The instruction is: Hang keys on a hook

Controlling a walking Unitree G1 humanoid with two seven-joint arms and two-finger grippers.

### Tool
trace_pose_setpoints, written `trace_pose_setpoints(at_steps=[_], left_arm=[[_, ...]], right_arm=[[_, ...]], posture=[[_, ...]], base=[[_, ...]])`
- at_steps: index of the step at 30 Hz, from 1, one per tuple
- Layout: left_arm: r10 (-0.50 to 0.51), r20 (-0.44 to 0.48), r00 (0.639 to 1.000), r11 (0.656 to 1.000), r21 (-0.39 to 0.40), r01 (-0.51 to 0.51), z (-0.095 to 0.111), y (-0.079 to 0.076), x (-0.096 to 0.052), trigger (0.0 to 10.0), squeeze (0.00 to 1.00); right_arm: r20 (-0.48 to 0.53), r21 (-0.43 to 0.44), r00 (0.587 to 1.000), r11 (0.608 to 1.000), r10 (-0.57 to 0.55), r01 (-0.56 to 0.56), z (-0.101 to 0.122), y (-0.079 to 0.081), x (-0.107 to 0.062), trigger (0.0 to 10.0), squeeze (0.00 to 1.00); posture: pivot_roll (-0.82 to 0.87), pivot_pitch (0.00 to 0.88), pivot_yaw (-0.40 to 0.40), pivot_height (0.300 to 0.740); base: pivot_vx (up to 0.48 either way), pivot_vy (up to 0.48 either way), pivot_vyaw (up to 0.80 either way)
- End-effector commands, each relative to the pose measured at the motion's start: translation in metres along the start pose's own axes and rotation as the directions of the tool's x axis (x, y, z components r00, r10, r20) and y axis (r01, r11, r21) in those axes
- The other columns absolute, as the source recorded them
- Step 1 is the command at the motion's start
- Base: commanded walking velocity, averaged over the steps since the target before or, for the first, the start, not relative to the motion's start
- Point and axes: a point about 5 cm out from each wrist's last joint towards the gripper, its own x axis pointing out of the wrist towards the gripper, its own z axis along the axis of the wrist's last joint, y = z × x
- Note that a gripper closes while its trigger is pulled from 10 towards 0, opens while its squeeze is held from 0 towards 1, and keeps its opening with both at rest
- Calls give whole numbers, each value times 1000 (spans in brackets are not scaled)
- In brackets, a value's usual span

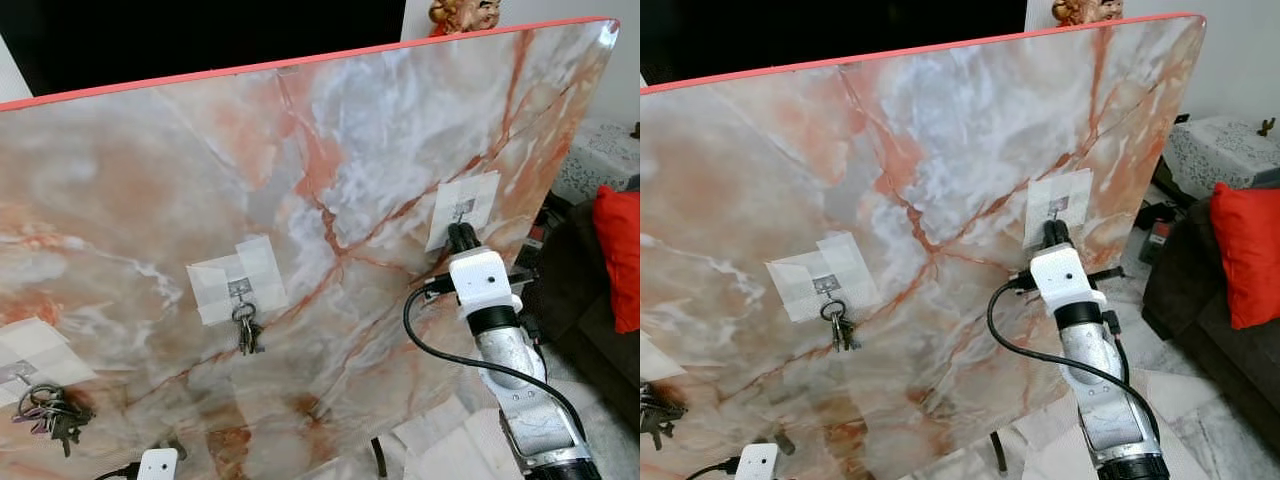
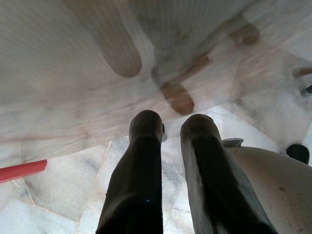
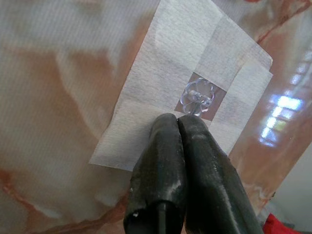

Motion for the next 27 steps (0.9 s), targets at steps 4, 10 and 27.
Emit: trace_pose_setpoints(at_steps=[4, 10, 27], left_arm=[[9, -6, 1000, 1000, 21, -8, -2, 4, -1, 10000, 0], [9, -7, 1000, 1000, 23, -9, -2, 4, -1, 10000, 0], [12, -7, 1000, 1000, 29, -12, -2, 4, -1, 10000, 0]], right_arm=[[-9, 9, 1000, 1000, 7, -6, 0, 0, 2, 10000, 0], [-17, 2, 1000, 1000, -1, 1, -1, -1, 2, 10000, 0], [-35, 17, 999, 1000, 17, -16, -5, 0, -8, 10000, 1000]], posture=[[97, 0, 0, 740], [98, 0, -1, 740], [96, 0, -1, 740]], base=[[0, 0, 0], [0, 0, 0], [0, 0, 0]])
